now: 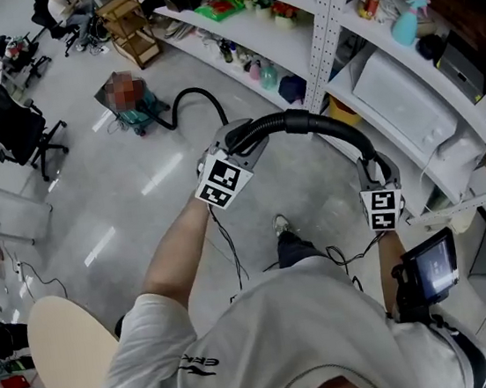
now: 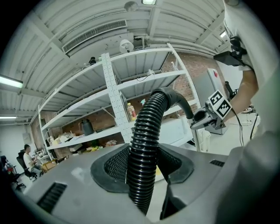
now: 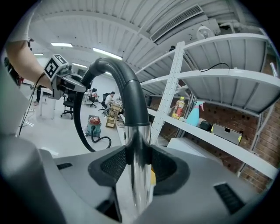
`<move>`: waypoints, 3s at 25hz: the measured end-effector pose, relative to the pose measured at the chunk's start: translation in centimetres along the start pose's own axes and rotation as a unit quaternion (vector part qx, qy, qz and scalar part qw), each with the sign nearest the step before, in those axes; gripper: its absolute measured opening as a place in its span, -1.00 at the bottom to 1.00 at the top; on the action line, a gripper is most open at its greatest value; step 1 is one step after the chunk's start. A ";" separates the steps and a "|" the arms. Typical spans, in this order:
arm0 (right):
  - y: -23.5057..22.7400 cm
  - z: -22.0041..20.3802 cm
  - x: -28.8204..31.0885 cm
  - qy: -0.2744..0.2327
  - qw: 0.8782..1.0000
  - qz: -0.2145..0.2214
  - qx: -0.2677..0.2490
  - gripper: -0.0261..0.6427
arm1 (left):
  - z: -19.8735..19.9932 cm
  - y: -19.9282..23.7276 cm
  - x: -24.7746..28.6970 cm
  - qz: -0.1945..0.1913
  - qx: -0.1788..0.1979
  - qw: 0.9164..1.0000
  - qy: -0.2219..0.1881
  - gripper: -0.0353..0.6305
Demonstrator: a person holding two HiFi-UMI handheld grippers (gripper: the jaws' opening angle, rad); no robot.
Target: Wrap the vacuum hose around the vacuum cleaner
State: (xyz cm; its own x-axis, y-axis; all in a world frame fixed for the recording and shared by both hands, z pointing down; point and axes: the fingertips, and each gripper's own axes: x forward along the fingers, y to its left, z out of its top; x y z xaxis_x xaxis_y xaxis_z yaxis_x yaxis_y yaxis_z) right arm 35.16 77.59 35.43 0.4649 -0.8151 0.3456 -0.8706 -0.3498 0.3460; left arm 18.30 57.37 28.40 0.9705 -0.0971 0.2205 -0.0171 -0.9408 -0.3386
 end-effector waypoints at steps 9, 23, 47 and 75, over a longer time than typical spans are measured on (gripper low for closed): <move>0.7 2.0 10.4 0.008 0.999 0.043 0.012 -0.41 | -2.5 7.7 4.0 0.033 -0.018 0.999 0.024 -0.37; 1.4 5.8 24.5 0.001 0.994 0.106 0.026 -0.41 | -4.9 18.4 9.7 0.073 -0.016 0.995 0.063 -0.37; 12.1 18.6 38.9 0.005 0.997 0.079 0.025 -0.41 | -11.4 40.4 7.8 0.060 -0.026 0.998 0.023 -0.37; 24.7 32.0 65.4 -0.003 0.991 0.133 0.027 -0.41 | -21.5 68.7 9.4 0.083 -0.009 0.995 0.054 -0.37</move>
State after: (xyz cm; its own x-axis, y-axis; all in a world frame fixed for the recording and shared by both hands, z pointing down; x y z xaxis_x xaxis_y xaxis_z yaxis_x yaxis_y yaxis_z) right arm 38.91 0.82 38.65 0.2172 -0.8842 0.4135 -0.9697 -0.1469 0.1953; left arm 21.13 -15.15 26.87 0.9221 -0.2858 0.2608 -0.1811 -0.9144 -0.3620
